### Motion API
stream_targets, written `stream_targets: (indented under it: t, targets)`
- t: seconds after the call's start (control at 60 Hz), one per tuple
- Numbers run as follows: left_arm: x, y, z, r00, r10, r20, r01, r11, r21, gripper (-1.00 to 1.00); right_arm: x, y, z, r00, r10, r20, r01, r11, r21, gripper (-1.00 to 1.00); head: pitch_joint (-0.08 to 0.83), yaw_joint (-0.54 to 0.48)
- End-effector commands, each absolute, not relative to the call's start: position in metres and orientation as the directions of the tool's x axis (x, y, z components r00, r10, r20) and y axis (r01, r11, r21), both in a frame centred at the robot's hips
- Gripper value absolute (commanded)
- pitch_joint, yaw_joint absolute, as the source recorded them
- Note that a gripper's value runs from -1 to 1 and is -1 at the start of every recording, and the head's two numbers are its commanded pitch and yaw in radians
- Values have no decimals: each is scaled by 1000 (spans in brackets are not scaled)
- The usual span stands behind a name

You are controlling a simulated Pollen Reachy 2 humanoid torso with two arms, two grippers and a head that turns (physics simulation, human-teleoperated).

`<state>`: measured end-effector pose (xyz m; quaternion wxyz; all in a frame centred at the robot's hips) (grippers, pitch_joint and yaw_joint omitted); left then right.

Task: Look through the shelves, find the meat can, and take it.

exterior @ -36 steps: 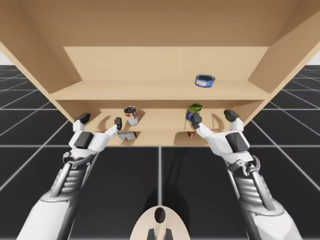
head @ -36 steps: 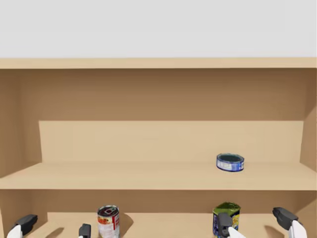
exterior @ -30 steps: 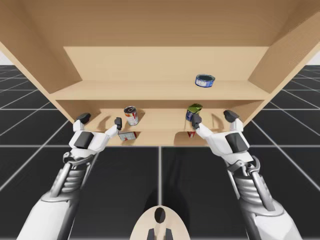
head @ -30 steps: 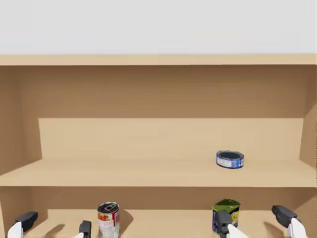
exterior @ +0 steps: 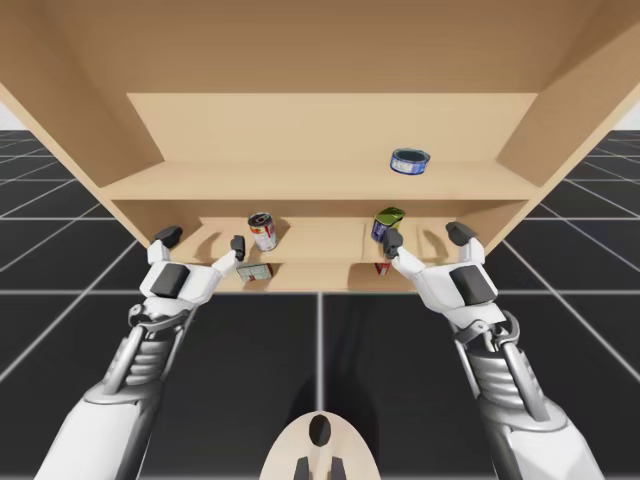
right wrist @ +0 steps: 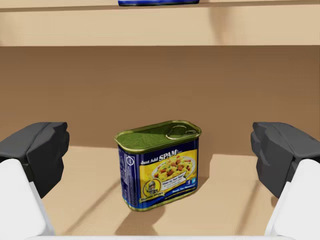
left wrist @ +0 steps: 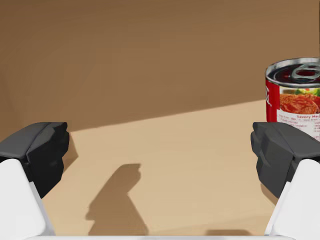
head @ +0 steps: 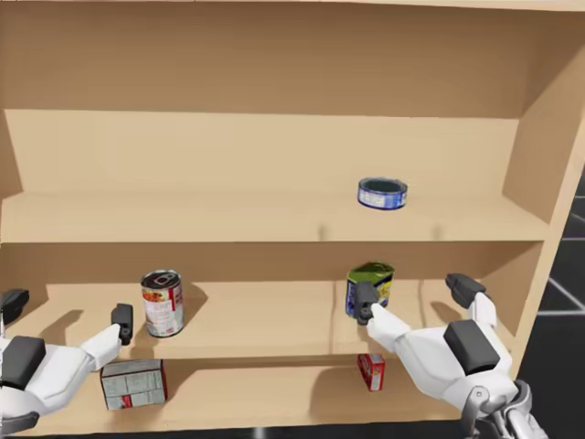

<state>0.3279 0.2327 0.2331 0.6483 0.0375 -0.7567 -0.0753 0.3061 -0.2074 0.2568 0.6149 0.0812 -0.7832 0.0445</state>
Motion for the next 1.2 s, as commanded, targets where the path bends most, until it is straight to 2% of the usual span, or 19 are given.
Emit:
stream_targets:
  t: [0.017, 0.3, 0.483, 0.633, 0.783, 1.0, 1.2]
  targets:
    - [328, 232, 233, -156, -159, 975, 42, 985, 168, -1000, 306, -205, 255, -227, -83, 970, -185, 982, 40, -1000, 286, -141]
    - [327, 230, 233, -159, -160, 974, 46, 984, 169, -1000, 306, -205, 255, -229, -76, 971, -185, 982, 33, -1000, 384, -256]
    - [327, 230, 234, -156, -159, 975, 44, 985, 168, -1000, 304, -204, 256, -225, -78, 971, -194, 980, 33, -1000, 394, -245]
    - [326, 230, 233, -150, -157, 976, 40, 985, 165, -1000, 303, -201, 259, -175, -84, 981, -217, 975, 45, -1000, 404, -238]
    - [326, 229, 234, -150, -159, 976, 37, 985, 166, -1000, 310, -193, 256, -117, -123, 986, -262, 961, 89, -1000, 412, -231]
    - [326, 228, 232, -147, -165, 975, 37, 984, 172, -1000, 327, -185, 252, -72, -111, 991, -287, 954, 86, -1000, 420, -215]
    - [327, 228, 232, -147, -166, 975, 36, 984, 173, -1000, 355, -185, 247, -14, -82, 997, -265, 961, 76, -1000, 426, -205]
